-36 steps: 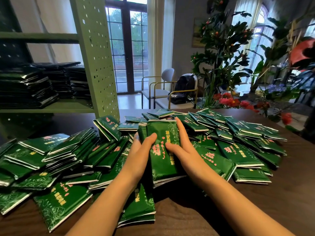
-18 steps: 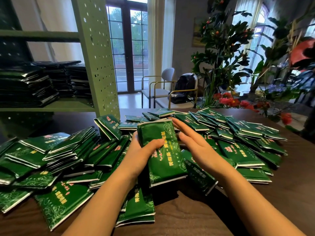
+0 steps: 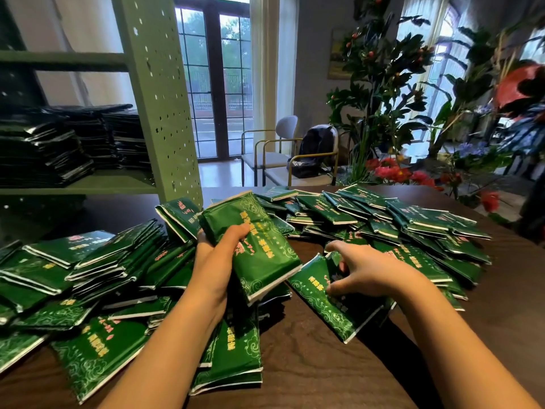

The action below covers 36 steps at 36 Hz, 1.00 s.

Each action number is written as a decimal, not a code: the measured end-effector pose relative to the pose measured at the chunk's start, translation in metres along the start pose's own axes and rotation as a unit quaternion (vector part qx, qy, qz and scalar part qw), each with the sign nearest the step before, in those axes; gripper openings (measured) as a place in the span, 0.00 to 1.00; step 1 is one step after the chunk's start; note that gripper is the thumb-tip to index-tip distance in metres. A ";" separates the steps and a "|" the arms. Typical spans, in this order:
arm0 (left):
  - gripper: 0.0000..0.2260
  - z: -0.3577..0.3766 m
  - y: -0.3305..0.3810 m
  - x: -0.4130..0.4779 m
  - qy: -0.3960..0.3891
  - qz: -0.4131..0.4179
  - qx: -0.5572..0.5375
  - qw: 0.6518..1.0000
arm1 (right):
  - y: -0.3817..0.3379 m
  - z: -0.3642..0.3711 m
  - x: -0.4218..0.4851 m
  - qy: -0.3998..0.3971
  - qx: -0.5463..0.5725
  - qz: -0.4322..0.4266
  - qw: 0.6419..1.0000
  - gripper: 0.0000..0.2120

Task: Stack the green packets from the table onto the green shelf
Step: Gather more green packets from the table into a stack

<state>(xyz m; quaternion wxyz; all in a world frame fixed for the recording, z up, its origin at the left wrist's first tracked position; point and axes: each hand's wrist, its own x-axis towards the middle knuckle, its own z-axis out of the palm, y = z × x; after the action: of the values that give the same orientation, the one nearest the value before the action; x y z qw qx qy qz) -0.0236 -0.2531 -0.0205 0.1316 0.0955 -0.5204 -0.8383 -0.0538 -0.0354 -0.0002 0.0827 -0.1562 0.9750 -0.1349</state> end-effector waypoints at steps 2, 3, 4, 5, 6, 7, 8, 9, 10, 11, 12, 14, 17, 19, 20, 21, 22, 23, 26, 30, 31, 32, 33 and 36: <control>0.22 0.000 0.000 -0.001 0.003 -0.001 0.003 1.000 | -0.001 0.000 -0.001 -0.008 0.005 0.001 1.000 0.34; 0.21 0.001 0.000 -0.001 0.004 -0.002 0.002 1.000 | -0.001 0.001 -0.001 -0.006 0.016 0.000 1.000 0.33; 0.21 0.001 0.000 -0.001 0.004 -0.005 0.003 1.000 | -0.001 0.001 -0.001 0.000 0.032 -0.005 0.999 0.32; 0.21 0.001 0.000 -0.002 0.004 -0.007 0.004 1.000 | 0.000 0.001 0.000 0.004 0.054 -0.010 0.999 0.32; 0.21 0.001 0.000 -0.002 0.005 -0.008 0.005 1.000 | 0.000 0.001 0.001 0.010 0.073 -0.017 0.997 0.31; 0.21 0.001 0.000 -0.002 0.007 -0.007 0.007 1.000 | 0.000 0.000 0.002 0.018 0.086 -0.023 0.996 0.31; 0.21 0.001 0.001 -0.003 0.008 -0.005 0.009 1.000 | 0.001 -0.001 0.002 0.028 0.098 -0.029 0.994 0.28; 0.21 0.001 0.001 -0.003 0.010 -0.003 0.010 1.000 | 0.001 -0.002 0.003 0.034 0.117 -0.033 0.992 0.24; 0.21 0.002 0.002 -0.004 0.010 0.000 0.010 1.000 | 0.002 -0.003 0.004 0.038 0.147 -0.041 0.988 0.18; 0.20 0.002 0.002 -0.004 0.010 0.001 0.012 1.000 | 0.003 -0.003 0.006 0.045 0.182 -0.051 0.981 0.12; 0.19 0.003 0.002 -0.005 0.010 0.002 0.016 1.000 | 0.003 -0.004 0.007 0.060 0.213 -0.059 0.974 0.08; 0.18 0.003 0.002 -0.006 0.007 0.005 0.029 1.000 | 0.002 -0.004 0.007 0.110 0.268 -0.068 0.955 0.05; 0.15 0.004 0.000 -0.009 -0.011 0.013 0.055 0.998 | -0.004 -0.003 0.007 0.213 0.358 -0.084 0.905 0.05; 0.15 0.005 -0.002 -0.010 -0.021 0.026 0.082 0.996 | -0.012 -0.003 0.005 0.256 0.412 -0.112 0.867 0.08; 0.18 0.005 -0.001 -0.011 -0.025 0.035 0.104 0.994 | -0.016 -0.002 0.003 0.261 0.442 -0.129 0.848 0.09; 0.22 0.007 0.000 -0.013 -0.027 0.047 0.129 0.990 | -0.021 -0.001 0.001 0.258 0.469 -0.146 0.832 0.10; 0.26 0.008 0.001 -0.015 -0.027 0.057 0.148 0.987 | -0.026 0.000 -0.001 0.256 0.486 -0.160 0.820 0.10; 0.29 0.009 0.002 -0.016 -0.027 0.068 0.161 0.984 | -0.029 0.002 -0.003 0.254 0.491 -0.174 0.815 0.10; 0.30 0.011 0.000 -0.017 -0.036 0.087 0.186 0.978 | -0.040 0.009 -0.005 0.225 0.489 -0.207 0.817 0.02; 0.27 0.010 -0.002 -0.015 -0.031 0.097 0.189 0.977 | -0.048 0.013 -0.005 0.180 0.522 -0.230 0.801 0.08; 0.26 0.010 -0.002 -0.014 -0.025 0.099 0.187 0.977 | -0.047 0.011 -0.005 0.167 0.538 -0.229 0.794 0.10; 0.25 0.009 -0.002 -0.013 -0.023 0.099 0.182 0.978 | -0.046 0.010 -0.004 0.159 0.548 -0.224 0.790 0.08; 0.25 0.009 -0.002 -0.013 -0.024 0.097 0.179 0.979 | -0.044 0.010 -0.004 0.162 0.538 -0.218 0.798 0.05; 0.23 0.009 -0.003 -0.014 -0.039 0.100 0.191 0.976 | -0.038 0.013 -0.002 0.190 0.422 -0.206 0.862 0.13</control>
<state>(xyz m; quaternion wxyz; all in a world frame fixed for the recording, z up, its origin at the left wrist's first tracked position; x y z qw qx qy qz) -0.0137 -0.2398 -0.0190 0.1738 0.0339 -0.6823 -0.7093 -0.0382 -0.0728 -0.0010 -0.0754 -0.2748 0.7675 -0.5742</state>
